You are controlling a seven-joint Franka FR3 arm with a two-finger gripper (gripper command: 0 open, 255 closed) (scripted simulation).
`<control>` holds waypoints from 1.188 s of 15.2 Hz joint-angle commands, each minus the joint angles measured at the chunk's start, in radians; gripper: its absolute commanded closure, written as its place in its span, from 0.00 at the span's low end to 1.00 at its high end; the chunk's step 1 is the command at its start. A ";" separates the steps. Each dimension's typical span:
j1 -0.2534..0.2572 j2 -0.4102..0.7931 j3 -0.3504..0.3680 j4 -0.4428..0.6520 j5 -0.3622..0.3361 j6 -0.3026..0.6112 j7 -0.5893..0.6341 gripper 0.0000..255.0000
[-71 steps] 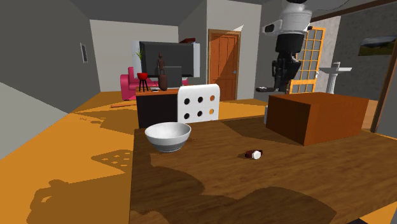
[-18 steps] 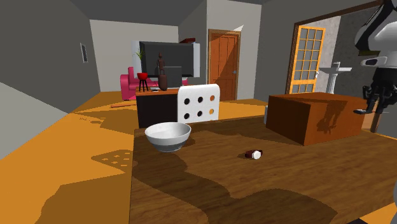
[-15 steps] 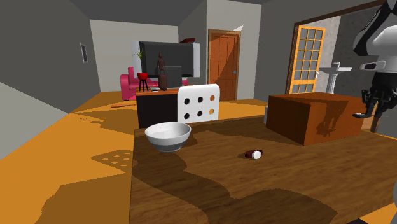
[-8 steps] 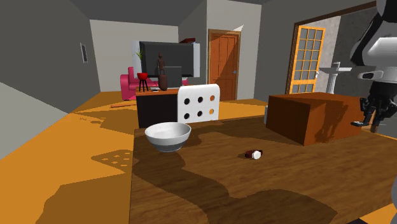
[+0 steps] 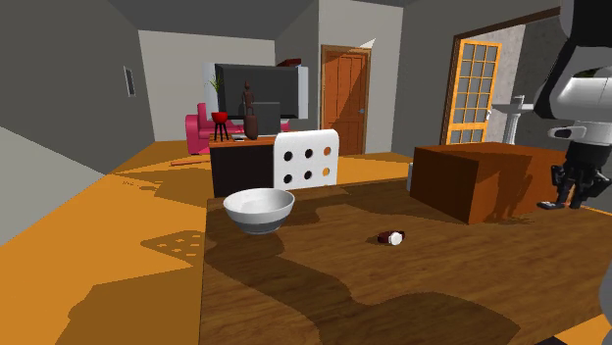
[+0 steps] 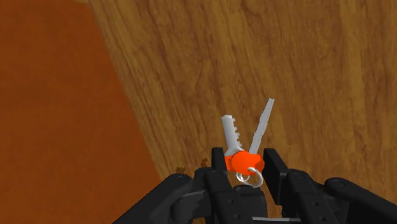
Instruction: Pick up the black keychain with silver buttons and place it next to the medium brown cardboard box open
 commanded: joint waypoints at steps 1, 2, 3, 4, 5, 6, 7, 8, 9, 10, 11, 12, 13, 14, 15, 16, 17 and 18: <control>-0.011 0.021 0.010 -0.011 0.024 0.020 -0.016 1.00; -0.016 0.031 0.016 -0.017 0.036 0.031 -0.025 1.00; -0.022 0.042 0.021 -0.023 0.047 0.041 -0.033 1.00; -0.028 0.052 0.027 -0.029 0.059 0.051 -0.042 1.00; -0.034 0.062 0.033 -0.034 0.071 0.061 -0.050 1.00; -0.040 0.072 0.039 -0.039 0.083 0.070 -0.059 1.00; -0.046 0.083 0.046 -0.044 0.095 0.080 -0.067 1.00; -0.053 0.093 0.053 -0.048 0.107 0.089 -0.076 1.00; -0.058 0.101 0.058 -0.052 0.116 0.096 -0.082 1.00; -0.058 0.100 0.059 -0.052 0.116 0.096 -0.082 1.00; -0.058 0.100 0.059 -0.052 0.116 0.096 -0.082 1.00; -0.058 0.100 0.059 -0.052 0.116 0.096 -0.082 1.00; -0.058 0.100 0.059 -0.052 0.116 0.096 -0.082 1.00; -0.058 0.100 0.059 -0.052 0.116 0.096 -0.082 1.00; -0.058 0.100 0.059 -0.052 0.116 0.096 -0.082 1.00; -0.058 0.100 0.059 -0.052 0.116 0.096 -0.082 1.00; -0.058 0.100 0.059 -0.052 0.116 0.096 -0.082 0.00; -0.058 0.100 0.059 -0.052 0.116 0.096 -0.082 0.00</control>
